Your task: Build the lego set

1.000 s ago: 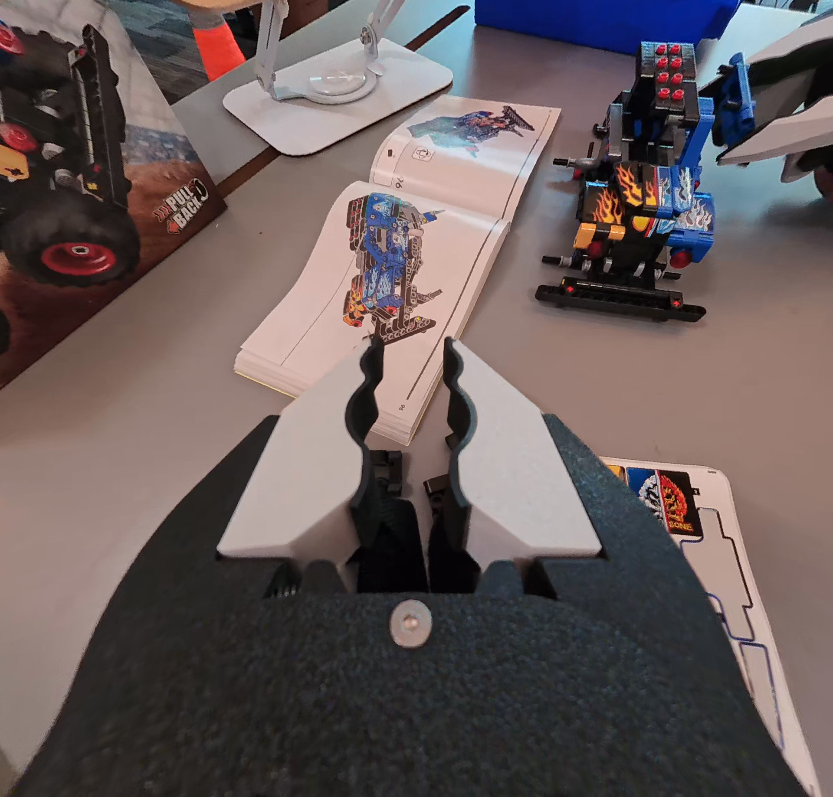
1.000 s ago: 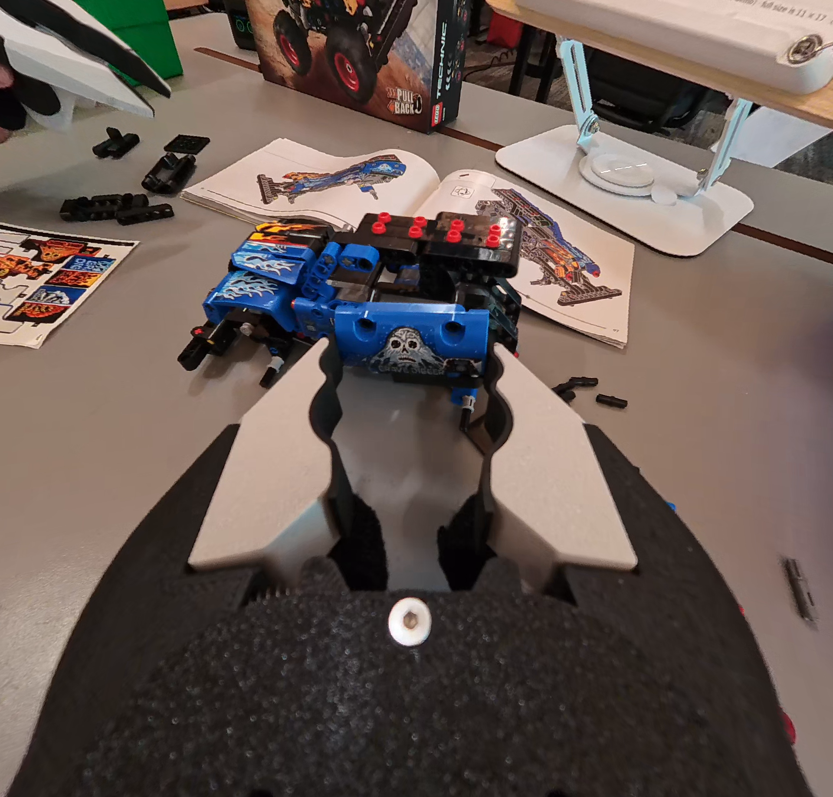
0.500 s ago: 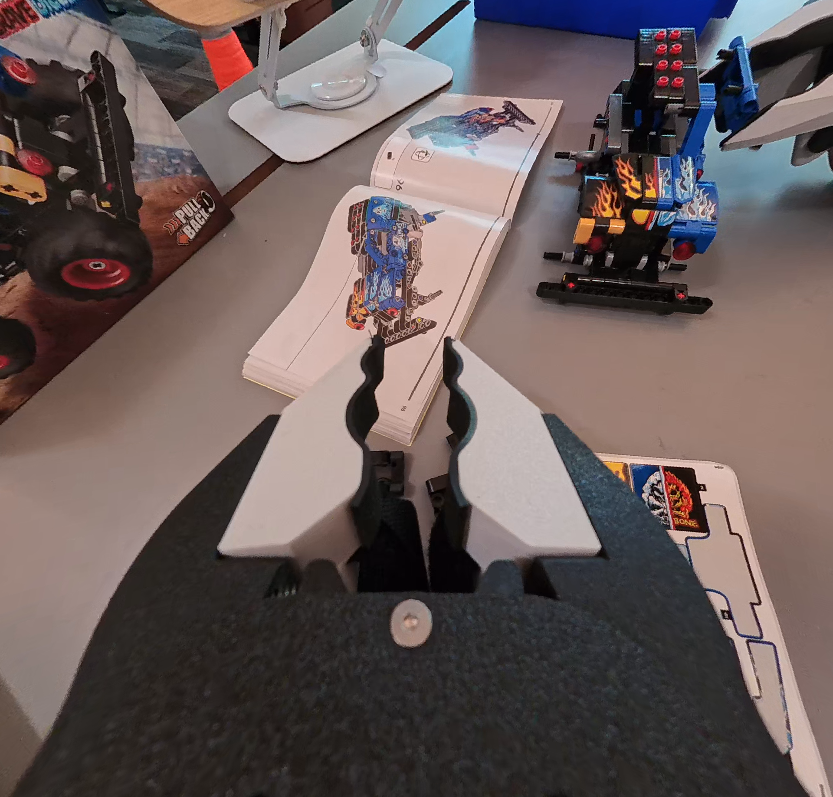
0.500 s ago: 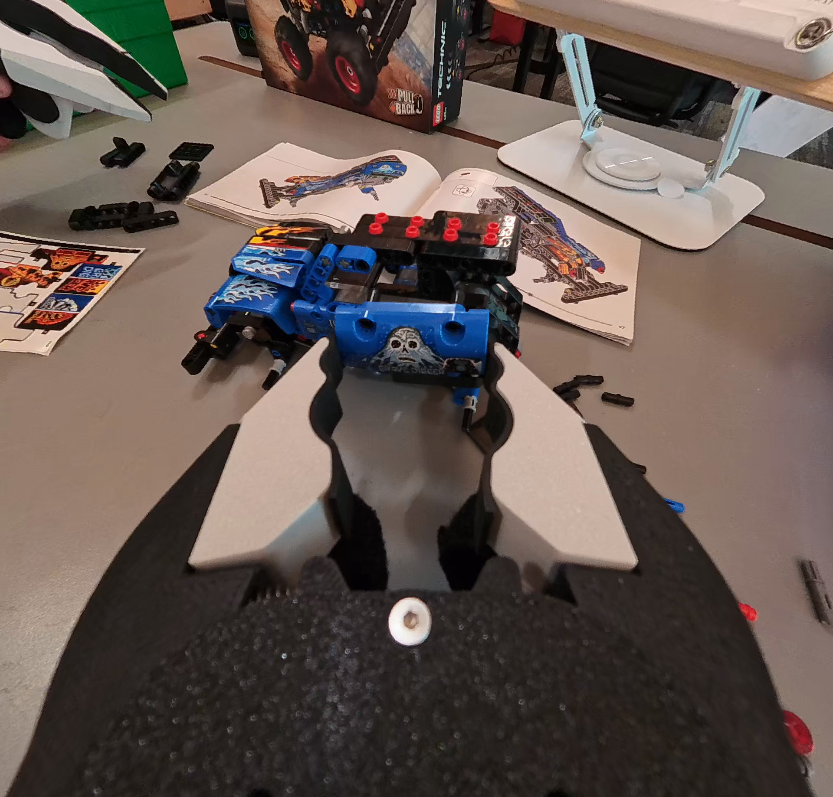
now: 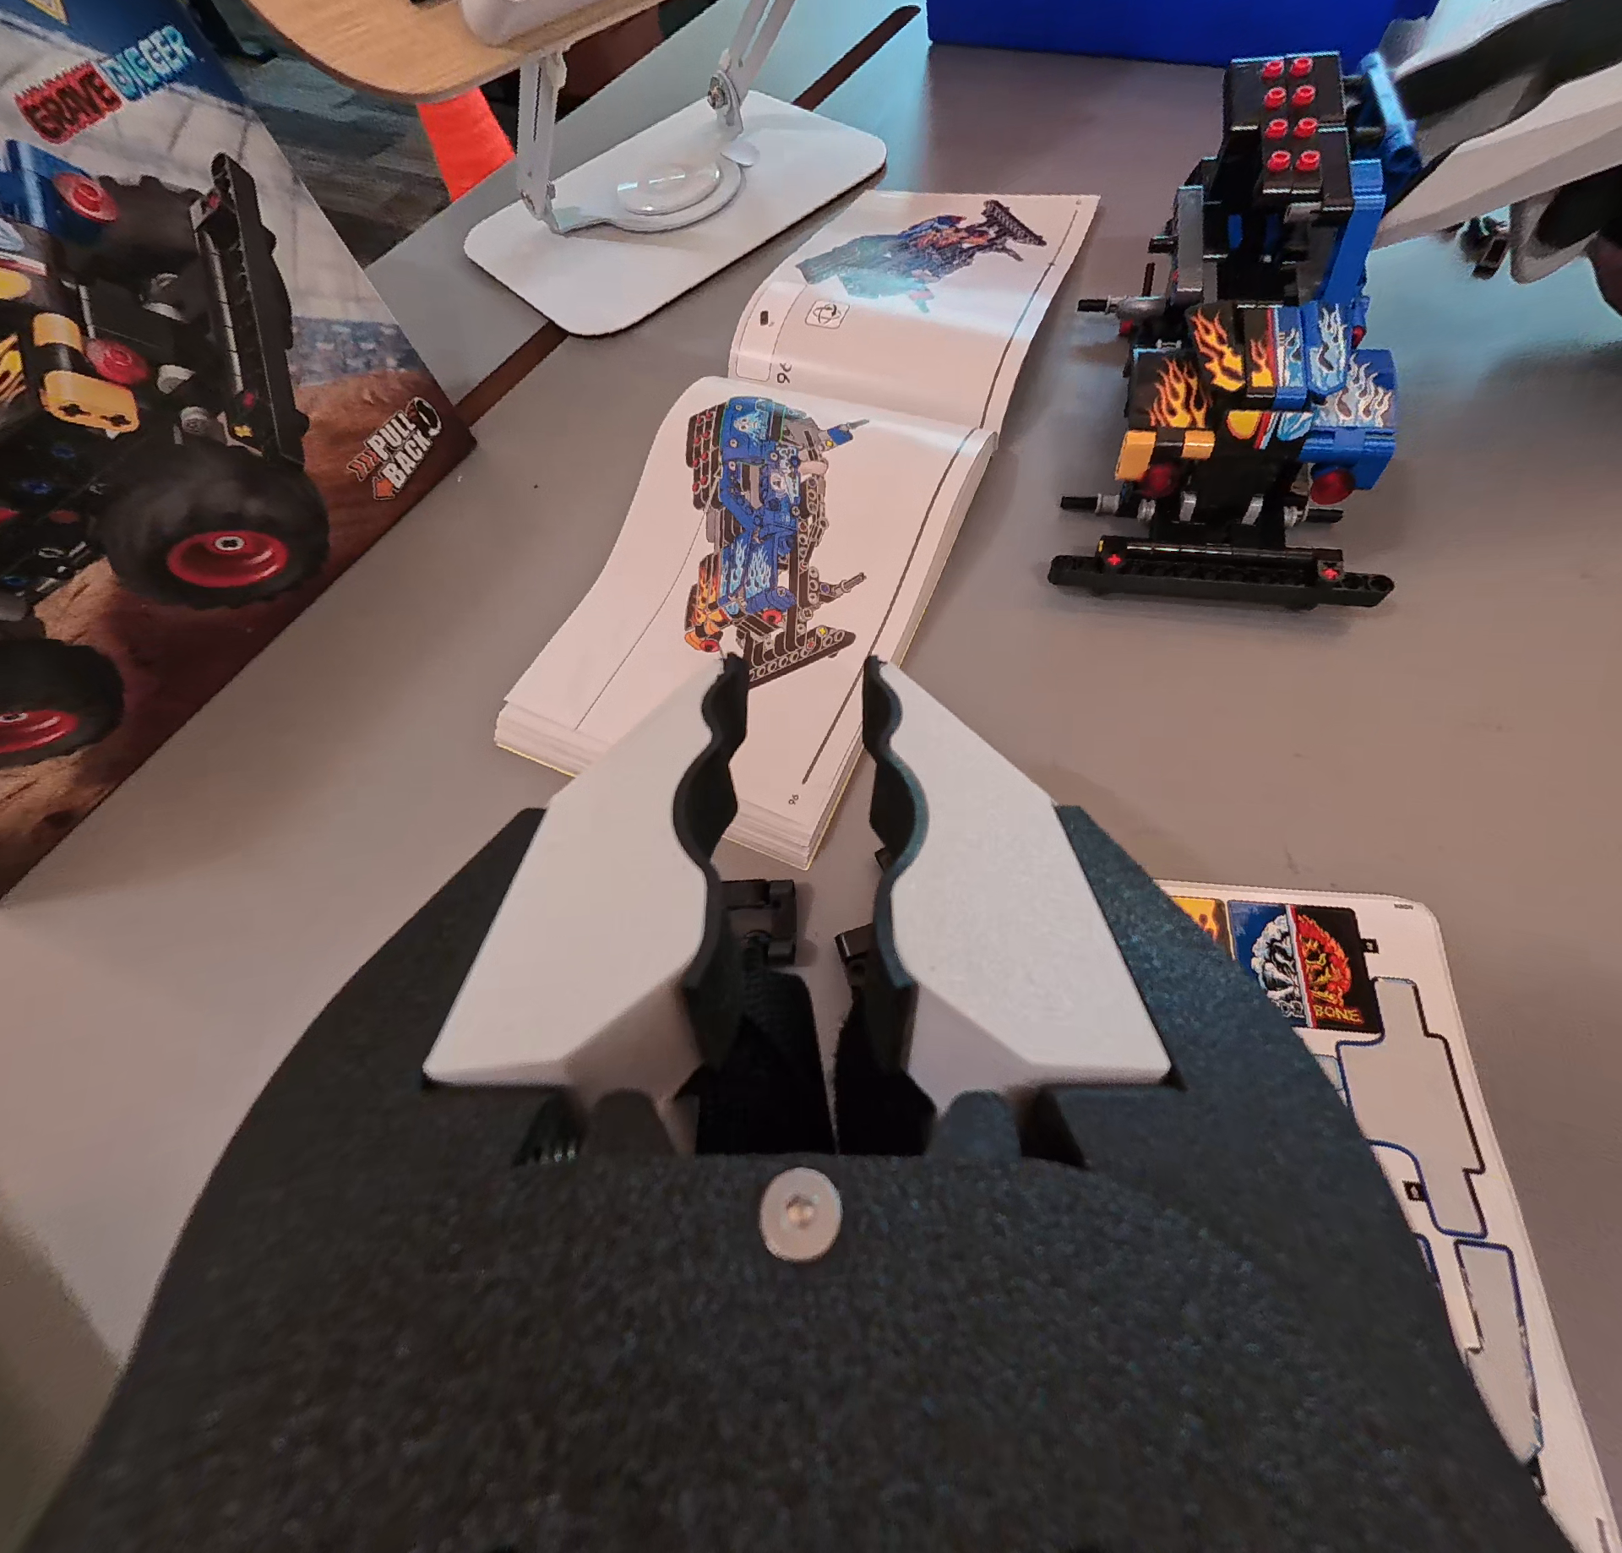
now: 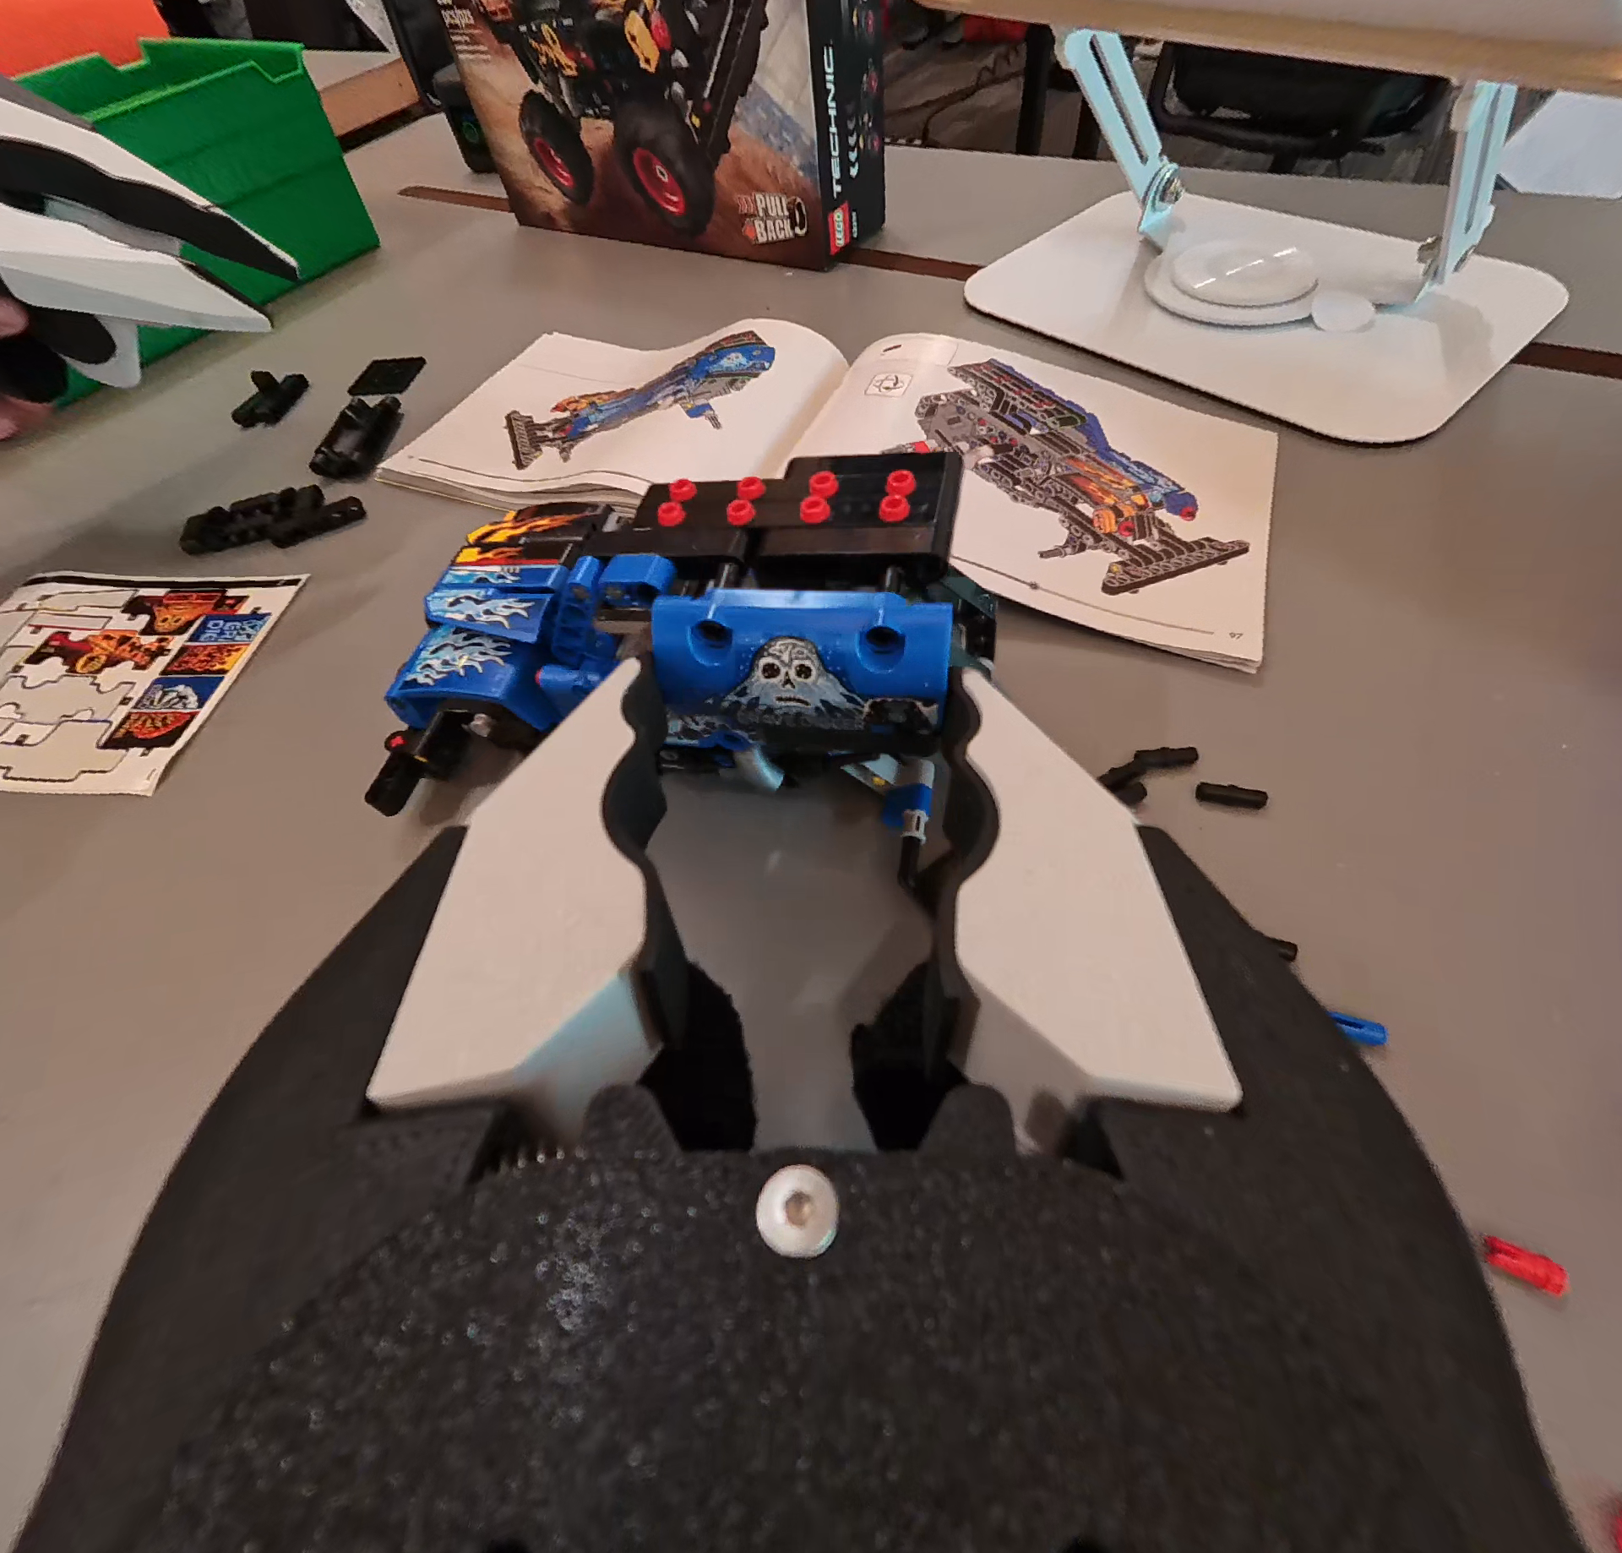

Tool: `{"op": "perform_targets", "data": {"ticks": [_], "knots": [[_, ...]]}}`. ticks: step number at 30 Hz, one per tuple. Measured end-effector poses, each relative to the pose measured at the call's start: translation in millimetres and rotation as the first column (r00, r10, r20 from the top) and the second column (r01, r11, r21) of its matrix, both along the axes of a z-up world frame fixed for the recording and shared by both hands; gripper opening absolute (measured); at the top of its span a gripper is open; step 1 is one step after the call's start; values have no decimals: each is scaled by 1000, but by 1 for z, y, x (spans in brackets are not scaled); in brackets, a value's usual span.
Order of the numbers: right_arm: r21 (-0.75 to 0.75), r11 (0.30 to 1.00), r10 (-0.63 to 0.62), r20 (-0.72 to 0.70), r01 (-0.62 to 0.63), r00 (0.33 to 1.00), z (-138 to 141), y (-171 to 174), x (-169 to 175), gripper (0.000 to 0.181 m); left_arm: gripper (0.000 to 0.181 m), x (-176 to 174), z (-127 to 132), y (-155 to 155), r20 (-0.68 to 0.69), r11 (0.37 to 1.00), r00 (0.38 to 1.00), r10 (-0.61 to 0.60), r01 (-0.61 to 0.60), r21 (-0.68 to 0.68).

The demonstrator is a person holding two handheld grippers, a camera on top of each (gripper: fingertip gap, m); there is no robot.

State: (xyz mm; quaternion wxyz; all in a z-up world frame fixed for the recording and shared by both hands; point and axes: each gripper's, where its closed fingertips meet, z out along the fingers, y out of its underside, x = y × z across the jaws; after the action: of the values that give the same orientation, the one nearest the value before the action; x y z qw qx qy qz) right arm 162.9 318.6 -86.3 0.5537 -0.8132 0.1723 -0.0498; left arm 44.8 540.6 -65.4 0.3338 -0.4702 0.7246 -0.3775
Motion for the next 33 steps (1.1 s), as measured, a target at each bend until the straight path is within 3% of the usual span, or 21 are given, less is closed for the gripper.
{"op": "perform_targets", "data": {"ticks": [33], "knots": [[-19,999,29,34,-29,999,0,6,-6,62,24,0,-6,-4,-19,999,1000,-9,10,42]]}}
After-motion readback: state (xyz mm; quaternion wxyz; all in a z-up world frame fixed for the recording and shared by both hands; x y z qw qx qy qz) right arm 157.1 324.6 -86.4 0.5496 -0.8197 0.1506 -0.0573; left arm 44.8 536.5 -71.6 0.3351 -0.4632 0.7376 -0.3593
